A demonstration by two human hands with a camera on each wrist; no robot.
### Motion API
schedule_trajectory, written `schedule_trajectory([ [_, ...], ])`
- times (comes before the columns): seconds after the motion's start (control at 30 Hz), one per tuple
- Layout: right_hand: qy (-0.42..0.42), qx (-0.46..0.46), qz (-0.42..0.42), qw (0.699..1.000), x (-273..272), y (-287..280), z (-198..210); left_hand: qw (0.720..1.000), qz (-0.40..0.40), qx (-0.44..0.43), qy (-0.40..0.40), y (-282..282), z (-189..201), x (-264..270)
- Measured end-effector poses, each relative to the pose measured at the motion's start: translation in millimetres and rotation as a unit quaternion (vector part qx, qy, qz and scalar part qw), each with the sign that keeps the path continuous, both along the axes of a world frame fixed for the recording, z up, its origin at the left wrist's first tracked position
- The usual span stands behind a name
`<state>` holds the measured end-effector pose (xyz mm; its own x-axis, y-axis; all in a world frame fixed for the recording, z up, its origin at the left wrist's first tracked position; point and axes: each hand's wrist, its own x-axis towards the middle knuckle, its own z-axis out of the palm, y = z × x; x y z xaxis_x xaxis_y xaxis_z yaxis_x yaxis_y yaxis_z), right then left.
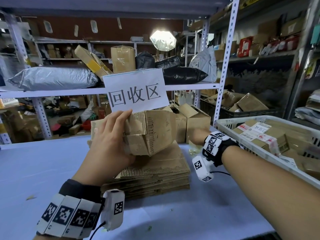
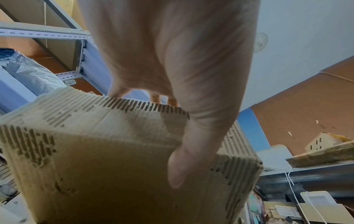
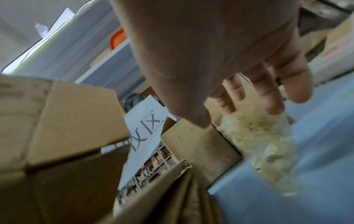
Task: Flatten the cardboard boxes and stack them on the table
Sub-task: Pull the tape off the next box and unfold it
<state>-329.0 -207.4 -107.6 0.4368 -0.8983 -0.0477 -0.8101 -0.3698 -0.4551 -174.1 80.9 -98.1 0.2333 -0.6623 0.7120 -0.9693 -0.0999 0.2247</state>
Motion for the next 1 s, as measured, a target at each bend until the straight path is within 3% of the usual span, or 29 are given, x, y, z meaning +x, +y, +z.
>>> schedule_trajectory([
  [0.03, -0.01, -0.005, 0.023, 1.0, -1.3, -1.2, 2.5, 1.0, 0.0, -0.001, -0.001, 0.3, -0.7, 0.6],
  [0.3, -0.079, 0.069, -0.045, 0.994, -18.5, -15.6, -3.2, 1.0, 0.004, -0.007, -0.011, -1.9, -2.4, 0.5],
  [0.5, 0.03, -0.14, -0.079, 0.987, -16.5, -6.3, 5.5, 1.0, 0.008, -0.005, -0.017, -3.7, -3.0, 0.8],
  [0.63, -0.078, -0.218, 0.032, 0.972, -12.7, 13.1, 17.1, 1.0, 0.004, -0.009, -0.008, -4.4, -2.3, 4.6],
  [0.7, -0.142, -0.23, 0.162, 0.949, -4.8, 34.7, 27.9, 1.0, 0.0, -0.01, 0.026, -3.3, 0.7, 8.6],
  [0.8, -0.137, -0.228, 0.337, 0.903, 7.1, 71.3, 45.2, 0.996, -0.005, -0.031, 0.086, -0.5, 9.0, 12.8],
  [0.9, -0.156, -0.275, 0.408, 0.856, 13.3, 102.9, 60.7, 0.994, 0.002, -0.051, 0.093, 1.2, 15.8, 15.6],
  [1.0, -0.158, -0.337, 0.416, 0.83, 14.3, 122.4, 73.8, 0.995, 0.001, -0.067, 0.078, 2.2, 17.8, 20.2],
])
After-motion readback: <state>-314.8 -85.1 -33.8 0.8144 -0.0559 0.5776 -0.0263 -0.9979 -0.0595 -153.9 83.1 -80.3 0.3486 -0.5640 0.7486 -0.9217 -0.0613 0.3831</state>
